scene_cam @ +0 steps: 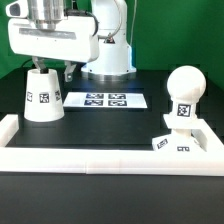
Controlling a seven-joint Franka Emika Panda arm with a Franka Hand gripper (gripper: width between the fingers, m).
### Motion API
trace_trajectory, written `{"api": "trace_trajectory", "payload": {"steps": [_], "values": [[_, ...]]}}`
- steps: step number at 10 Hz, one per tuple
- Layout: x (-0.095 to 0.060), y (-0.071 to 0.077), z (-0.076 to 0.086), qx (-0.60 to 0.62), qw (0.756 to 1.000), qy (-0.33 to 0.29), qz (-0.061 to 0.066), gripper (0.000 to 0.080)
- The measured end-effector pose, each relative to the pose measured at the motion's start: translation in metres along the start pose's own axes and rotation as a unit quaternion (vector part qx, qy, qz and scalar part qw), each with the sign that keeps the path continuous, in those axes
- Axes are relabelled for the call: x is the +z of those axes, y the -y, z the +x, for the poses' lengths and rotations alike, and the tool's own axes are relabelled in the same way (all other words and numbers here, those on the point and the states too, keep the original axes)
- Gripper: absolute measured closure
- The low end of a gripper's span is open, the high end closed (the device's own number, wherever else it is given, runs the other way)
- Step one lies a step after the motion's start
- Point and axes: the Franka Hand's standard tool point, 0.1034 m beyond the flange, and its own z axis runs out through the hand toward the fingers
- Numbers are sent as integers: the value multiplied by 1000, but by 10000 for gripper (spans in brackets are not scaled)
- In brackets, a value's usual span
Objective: Assemble lamp
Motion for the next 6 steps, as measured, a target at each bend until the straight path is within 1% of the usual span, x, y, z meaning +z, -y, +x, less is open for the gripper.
{"api": "trace_trajectory", "payload": {"steps": [1,2,3,4,6], "values": [[0,1,0,-1,1000,0,0,495],[0,0,0,-1,1000,0,0,632],[0,1,1,-1,1000,-1,-1,632],[-1,1,2,-1,1000,-2,0,748],[-1,1,2,-1,1000,-2,0,756]]}}
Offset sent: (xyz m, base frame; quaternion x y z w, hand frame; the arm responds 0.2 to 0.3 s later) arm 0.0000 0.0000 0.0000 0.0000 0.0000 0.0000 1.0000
